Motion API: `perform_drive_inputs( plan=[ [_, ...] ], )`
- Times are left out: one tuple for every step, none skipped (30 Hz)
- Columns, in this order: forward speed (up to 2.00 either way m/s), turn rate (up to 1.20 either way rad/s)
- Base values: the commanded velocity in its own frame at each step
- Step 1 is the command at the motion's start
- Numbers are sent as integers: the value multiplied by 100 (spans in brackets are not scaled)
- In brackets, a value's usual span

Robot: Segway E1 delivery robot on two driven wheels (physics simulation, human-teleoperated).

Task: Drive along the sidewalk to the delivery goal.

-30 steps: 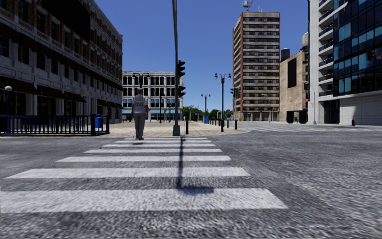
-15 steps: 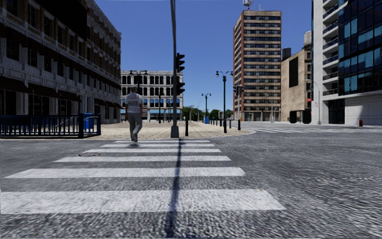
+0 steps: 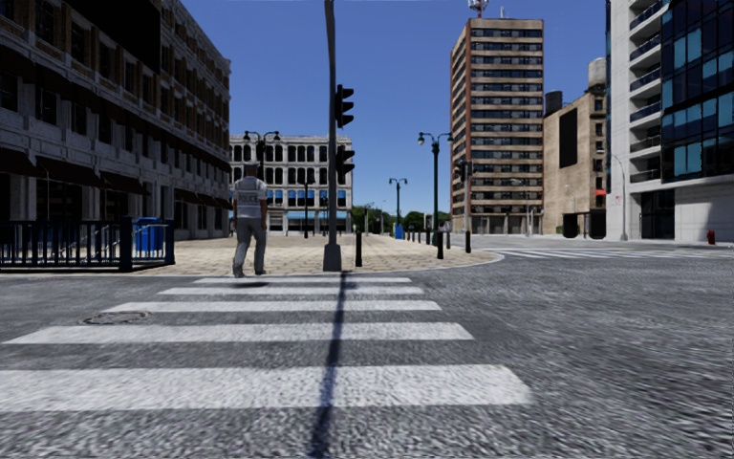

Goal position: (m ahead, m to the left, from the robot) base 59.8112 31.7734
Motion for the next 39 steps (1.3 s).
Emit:
perform_drive_inputs(
  plan=[
    [200,20],
    [200,21],
    [200,22],
    [200,22],
    [200,22],
    [200,23],
    [200,25],
    [200,33],
    [200,33],
    [200,37],
    [200,39],
    [200,39],
    [200,39],
    [200,39],
    [200,39],
    [200,40],
    [200,44],
    [200,45],
    [200,45],
    [200,45],
    [200,45],
    [200,45],
    [200,45],
    [200,45],
    [200,45],
    [200,45],
    [200,45],
    [200,45],
    [200,45],
    [200,45],
    [200,45],
    [200,45],
    [200,45],
    [200,45],
    [200,45],
    [200,45],
    [200,45],
    [200,45],
    [200,45]
  ],
)
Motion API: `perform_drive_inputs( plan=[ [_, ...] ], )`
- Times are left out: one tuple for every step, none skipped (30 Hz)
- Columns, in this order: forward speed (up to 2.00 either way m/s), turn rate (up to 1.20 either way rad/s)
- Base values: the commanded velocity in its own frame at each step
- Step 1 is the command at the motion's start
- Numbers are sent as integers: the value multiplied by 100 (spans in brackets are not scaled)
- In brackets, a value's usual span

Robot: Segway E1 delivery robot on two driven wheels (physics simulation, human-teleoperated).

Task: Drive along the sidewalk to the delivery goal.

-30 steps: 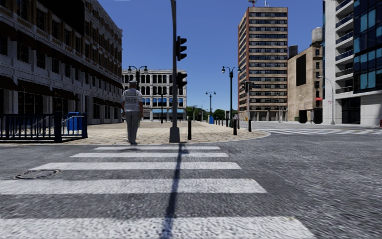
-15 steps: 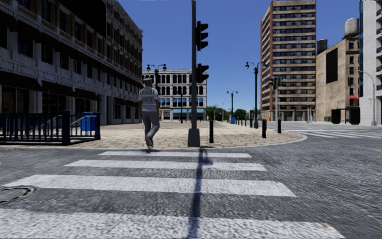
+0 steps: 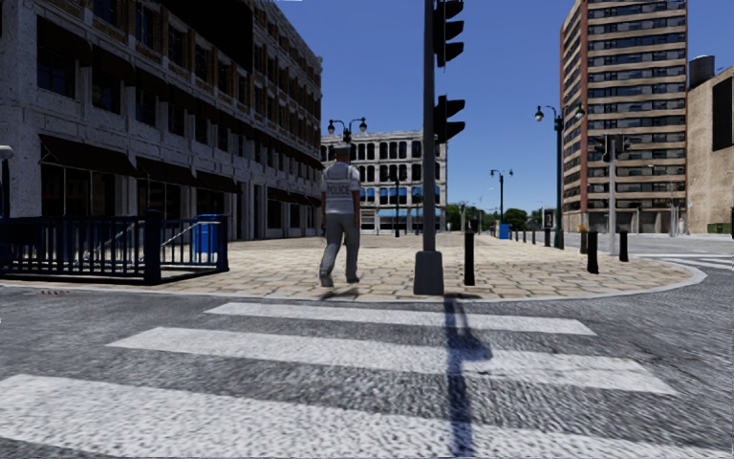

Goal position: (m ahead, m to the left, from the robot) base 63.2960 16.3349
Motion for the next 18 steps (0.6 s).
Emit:
perform_drive_inputs(
  plan=[
    [200,45],
    [200,45],
    [200,45],
    [200,45],
    [200,45],
    [200,45],
    [200,45],
    [200,45],
    [200,45],
    [200,43],
    [200,43],
    [200,26],
    [200,0],
    [200,0],
    [200,0],
    [200,0],
    [200,0],
    [200,0]
  ],
)
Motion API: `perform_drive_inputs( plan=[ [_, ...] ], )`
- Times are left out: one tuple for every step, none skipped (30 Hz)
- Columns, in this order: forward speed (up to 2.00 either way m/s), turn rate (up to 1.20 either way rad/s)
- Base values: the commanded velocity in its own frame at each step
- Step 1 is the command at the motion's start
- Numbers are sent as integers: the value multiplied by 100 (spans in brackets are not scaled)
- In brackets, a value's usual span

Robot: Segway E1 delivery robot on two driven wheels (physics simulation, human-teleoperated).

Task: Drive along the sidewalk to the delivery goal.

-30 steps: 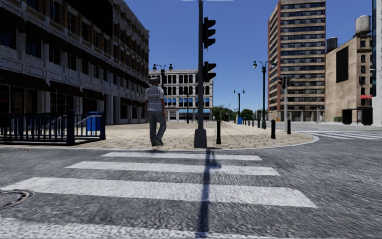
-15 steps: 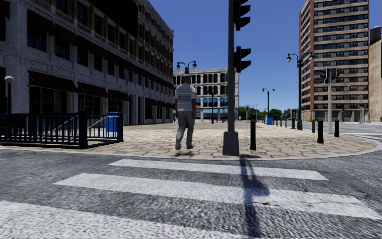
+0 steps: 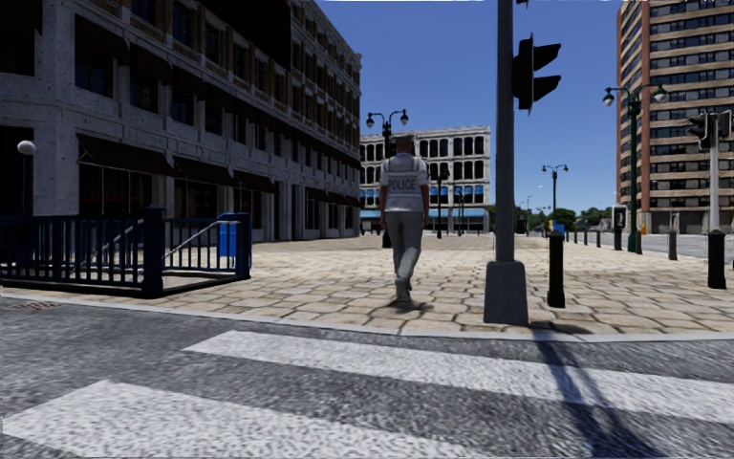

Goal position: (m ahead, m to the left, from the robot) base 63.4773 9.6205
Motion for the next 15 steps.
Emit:
perform_drive_inputs(
  plan=[
    [200,0],
    [200,0],
    [200,0],
    [200,0],
    [200,0],
    [200,0],
    [200,0],
    [200,0],
    [200,0],
    [200,0],
    [200,0],
    [200,0],
    [200,0],
    [200,0],
    [200,0]
  ],
)
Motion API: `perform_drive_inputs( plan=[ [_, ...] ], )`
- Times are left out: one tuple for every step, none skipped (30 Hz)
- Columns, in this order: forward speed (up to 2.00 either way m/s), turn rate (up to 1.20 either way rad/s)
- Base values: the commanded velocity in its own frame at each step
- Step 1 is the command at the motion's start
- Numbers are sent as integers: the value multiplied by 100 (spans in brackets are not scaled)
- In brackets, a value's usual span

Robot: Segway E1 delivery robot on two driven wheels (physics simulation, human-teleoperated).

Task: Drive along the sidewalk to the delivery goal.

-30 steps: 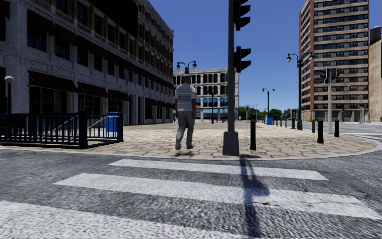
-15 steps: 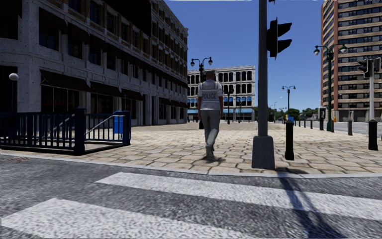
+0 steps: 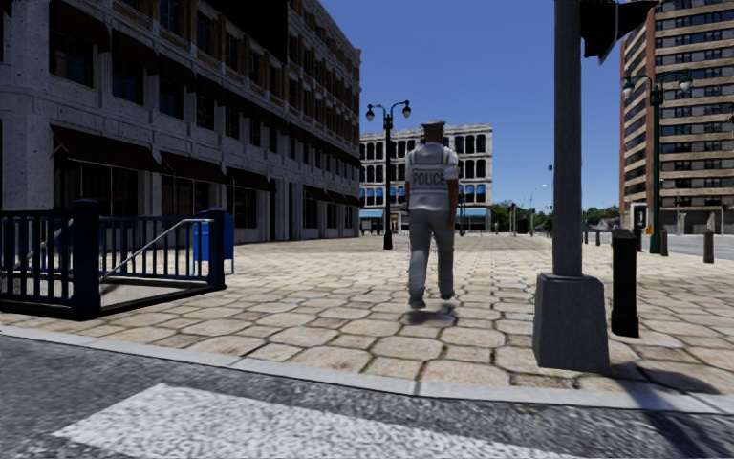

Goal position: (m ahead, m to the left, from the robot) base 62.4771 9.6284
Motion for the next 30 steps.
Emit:
perform_drive_inputs(
  plan=[
    [200,0],
    [200,0],
    [200,0],
    [200,0],
    [200,0],
    [200,0],
    [200,0],
    [200,0],
    [200,0],
    [200,-2],
    [200,-9],
    [195,-19],
    [190,-22],
    [190,-22],
    [188,-22],
    [186,-24],
    [184,-26],
    [184,-26],
    [183,-27],
    [181,-29],
    [179,-30],
    [179,-30],
    [178,-31],
    [178,-31],
    [177,-31],
    [177,-31],
    [177,-31],
    [177,-31],
    [177,-37],
    [177,-42]
  ],
)
